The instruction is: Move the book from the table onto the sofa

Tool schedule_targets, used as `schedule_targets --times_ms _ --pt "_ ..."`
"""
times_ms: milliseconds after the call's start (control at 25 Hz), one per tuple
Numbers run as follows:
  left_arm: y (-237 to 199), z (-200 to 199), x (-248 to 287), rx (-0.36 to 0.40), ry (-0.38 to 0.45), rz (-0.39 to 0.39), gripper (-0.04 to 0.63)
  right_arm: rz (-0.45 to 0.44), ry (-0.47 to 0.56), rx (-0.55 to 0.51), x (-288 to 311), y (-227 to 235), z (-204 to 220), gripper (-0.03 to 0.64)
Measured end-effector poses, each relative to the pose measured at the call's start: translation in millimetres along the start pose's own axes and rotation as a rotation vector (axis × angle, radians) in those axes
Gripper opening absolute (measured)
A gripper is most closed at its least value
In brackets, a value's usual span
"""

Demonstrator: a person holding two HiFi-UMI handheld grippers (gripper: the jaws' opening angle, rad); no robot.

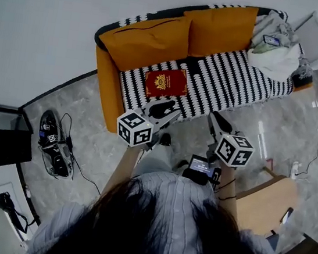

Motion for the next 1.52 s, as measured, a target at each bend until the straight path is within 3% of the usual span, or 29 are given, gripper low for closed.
schedule_targets --times_ms 800,1520 --pt "125 73 -28 0.06 -0.03 -0.04 0.15 -0.015 0.034 0.02 -138 14 59 0.057" --pt "146 89 -56 0.069 -0.004 -0.061 0.15 -0.01 0.05 -0.006 -168 6 72 0.054"
Point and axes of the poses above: the fingertips, and each gripper's own axes: x forward along the fingers, y to its right, z out of its underside, the point moved 8 cm from there along -x, backward along the fingers, and after that the axes turned 14 degrees about -z, right-handed, at the moved point
